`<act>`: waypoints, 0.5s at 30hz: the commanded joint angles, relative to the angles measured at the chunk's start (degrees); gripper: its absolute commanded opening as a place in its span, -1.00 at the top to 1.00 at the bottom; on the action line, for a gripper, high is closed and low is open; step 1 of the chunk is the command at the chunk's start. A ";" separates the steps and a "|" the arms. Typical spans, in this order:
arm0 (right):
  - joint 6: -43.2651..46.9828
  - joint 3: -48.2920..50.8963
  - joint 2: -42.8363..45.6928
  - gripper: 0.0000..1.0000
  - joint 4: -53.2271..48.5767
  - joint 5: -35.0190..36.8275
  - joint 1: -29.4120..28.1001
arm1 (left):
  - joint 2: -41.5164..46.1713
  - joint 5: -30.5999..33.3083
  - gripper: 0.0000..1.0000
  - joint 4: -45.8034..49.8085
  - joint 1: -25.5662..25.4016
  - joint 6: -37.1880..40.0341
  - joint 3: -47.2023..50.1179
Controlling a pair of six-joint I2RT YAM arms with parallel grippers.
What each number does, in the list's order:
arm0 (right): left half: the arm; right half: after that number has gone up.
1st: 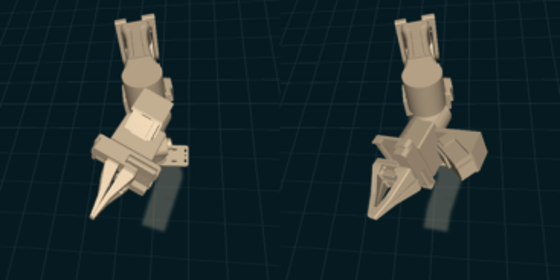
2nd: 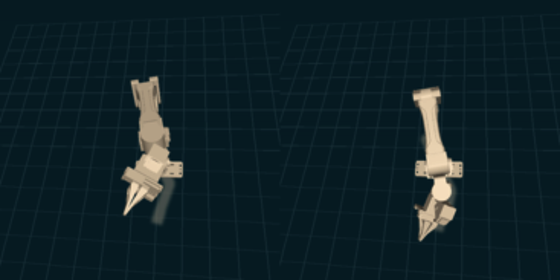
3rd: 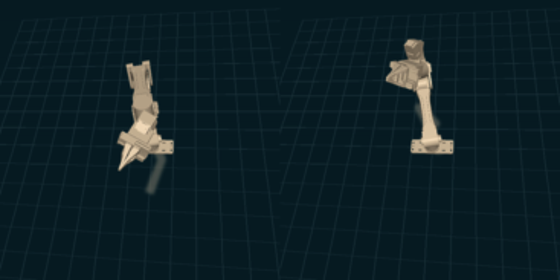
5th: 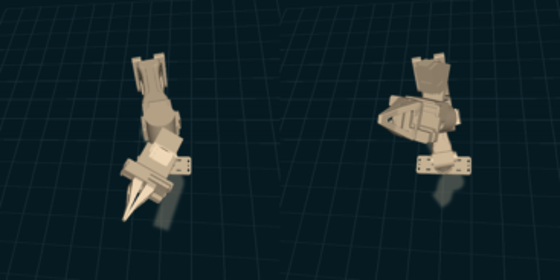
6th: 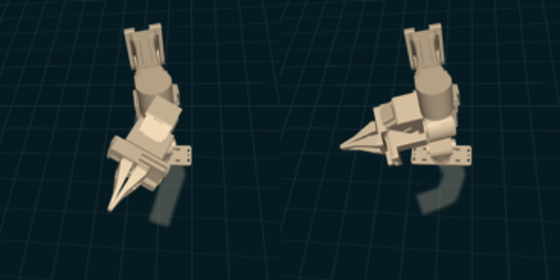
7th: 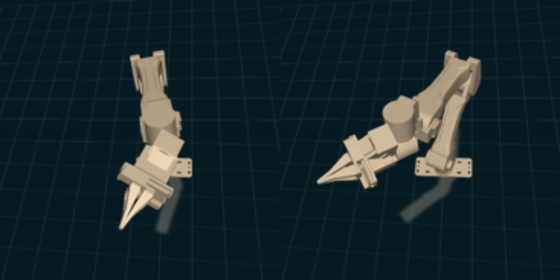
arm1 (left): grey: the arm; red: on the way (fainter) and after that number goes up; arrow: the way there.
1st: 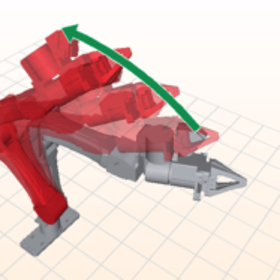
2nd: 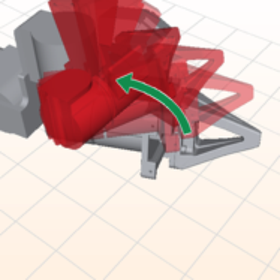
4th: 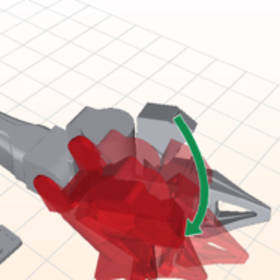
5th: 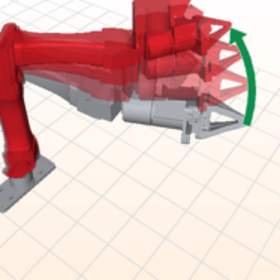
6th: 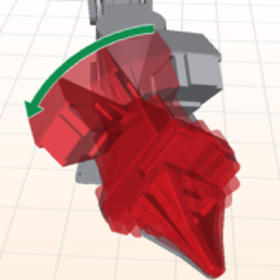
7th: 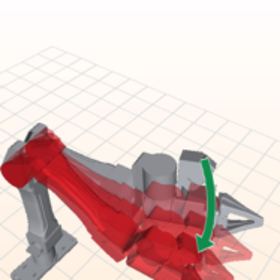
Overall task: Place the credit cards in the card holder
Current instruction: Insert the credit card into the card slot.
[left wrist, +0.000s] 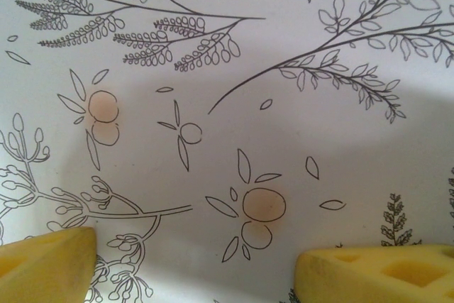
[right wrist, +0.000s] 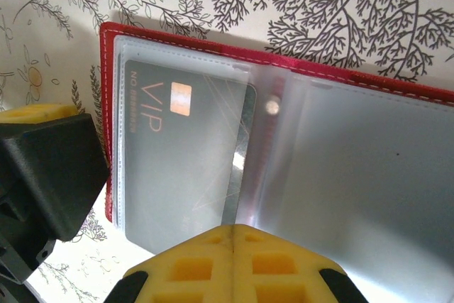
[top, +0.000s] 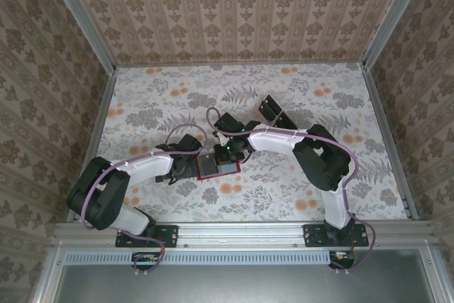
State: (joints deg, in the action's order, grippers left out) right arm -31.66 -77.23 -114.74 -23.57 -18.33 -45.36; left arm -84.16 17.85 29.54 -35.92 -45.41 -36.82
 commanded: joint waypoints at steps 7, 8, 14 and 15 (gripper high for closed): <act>0.73 -0.67 -3.07 1.00 -1.74 -0.26 -0.29 | -6.04 -4.64 -0.98 -19.06 -0.03 0.08 1.40; 0.63 -0.74 -3.04 1.00 -1.68 -0.50 -0.42 | -6.09 -4.59 -0.98 -19.08 -0.03 0.09 1.40; -0.92 -0.73 -2.79 1.00 0.12 -2.44 -0.64 | -6.64 -4.92 -0.98 -19.52 -0.03 0.01 1.53; -1.27 -0.73 -2.82 1.00 0.45 -2.86 -0.71 | -6.76 -4.88 -0.98 -19.59 -0.11 -0.03 1.56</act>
State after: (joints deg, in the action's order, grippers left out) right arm -31.90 -77.23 -116.53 -23.38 -18.81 -45.58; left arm -84.64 17.91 29.61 -35.94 -45.39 -37.15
